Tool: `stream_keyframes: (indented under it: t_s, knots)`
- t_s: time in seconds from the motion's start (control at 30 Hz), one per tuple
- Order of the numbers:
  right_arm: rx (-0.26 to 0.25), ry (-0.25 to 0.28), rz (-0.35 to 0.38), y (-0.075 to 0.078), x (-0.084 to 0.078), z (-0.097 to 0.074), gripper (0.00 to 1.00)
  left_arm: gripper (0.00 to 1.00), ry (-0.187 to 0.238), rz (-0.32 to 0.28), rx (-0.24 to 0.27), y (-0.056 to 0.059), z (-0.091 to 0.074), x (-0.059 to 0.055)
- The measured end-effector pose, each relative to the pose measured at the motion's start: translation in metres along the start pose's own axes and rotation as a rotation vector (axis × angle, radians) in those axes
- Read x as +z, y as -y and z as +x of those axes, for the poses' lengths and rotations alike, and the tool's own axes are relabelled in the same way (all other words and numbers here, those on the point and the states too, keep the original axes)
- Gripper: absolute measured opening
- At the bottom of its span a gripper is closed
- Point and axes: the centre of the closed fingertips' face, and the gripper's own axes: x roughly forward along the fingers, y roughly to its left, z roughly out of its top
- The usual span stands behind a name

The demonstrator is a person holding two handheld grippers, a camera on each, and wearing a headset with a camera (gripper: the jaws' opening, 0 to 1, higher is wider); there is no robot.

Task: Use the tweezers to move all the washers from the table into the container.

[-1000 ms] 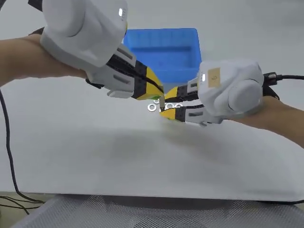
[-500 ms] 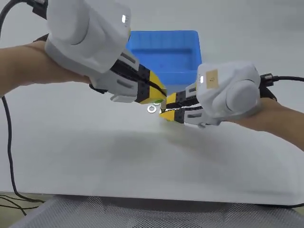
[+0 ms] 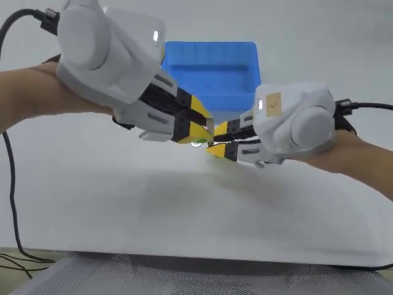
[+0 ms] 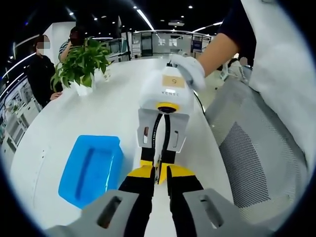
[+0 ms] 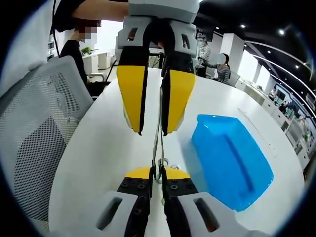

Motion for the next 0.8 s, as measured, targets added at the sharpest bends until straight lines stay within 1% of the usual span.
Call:
stream_keyframes:
  t_s: [0.3,0.4,0.47,0.5,0.53,0.6,0.63,0.67,0.73,0.8]
  knots:
    - [-0.004,0.001,0.007,0.001,0.0,-0.001,0.08,0.24,0.027,-0.003,0.053,-0.006,-0.008,0.001]
    - [-0.005,0.002,0.008,0.001,0.002,-0.003,0.08,0.28,0.056,-0.012,0.093,-0.008,-0.013,0.003]
    - [-0.006,0.003,0.008,0.001,0.005,-0.006,0.08,0.3,0.085,-0.03,0.122,-0.01,-0.018,0.004]
    - [-0.008,0.006,0.009,0.001,0.007,-0.008,0.08,0.32,0.1,-0.036,0.147,-0.011,-0.021,0.003]
    - [-0.009,0.008,0.01,0.001,0.009,-0.009,0.08,0.33,0.104,-0.043,0.158,-0.011,-0.023,0.002]
    - [-0.017,0.009,0.003,0.002,0.013,-0.012,0.08,0.35,0.128,-0.077,0.19,-0.011,-0.029,0.0]
    - [-0.016,0.009,-0.003,0.001,0.014,-0.013,0.08,0.35,0.149,-0.087,0.208,-0.011,-0.033,0.001]
    - [-0.017,0.009,-0.007,0.002,0.015,-0.015,0.08,0.36,0.155,-0.088,0.215,-0.01,-0.034,0.001]
    - [-0.017,0.009,-0.009,0.003,0.019,-0.018,0.08,0.4,0.185,-0.097,0.261,-0.011,-0.042,0.001]
    - [-0.017,0.011,-0.013,0.003,0.023,-0.021,0.08,0.45,0.196,-0.105,0.284,-0.01,-0.047,0.0]
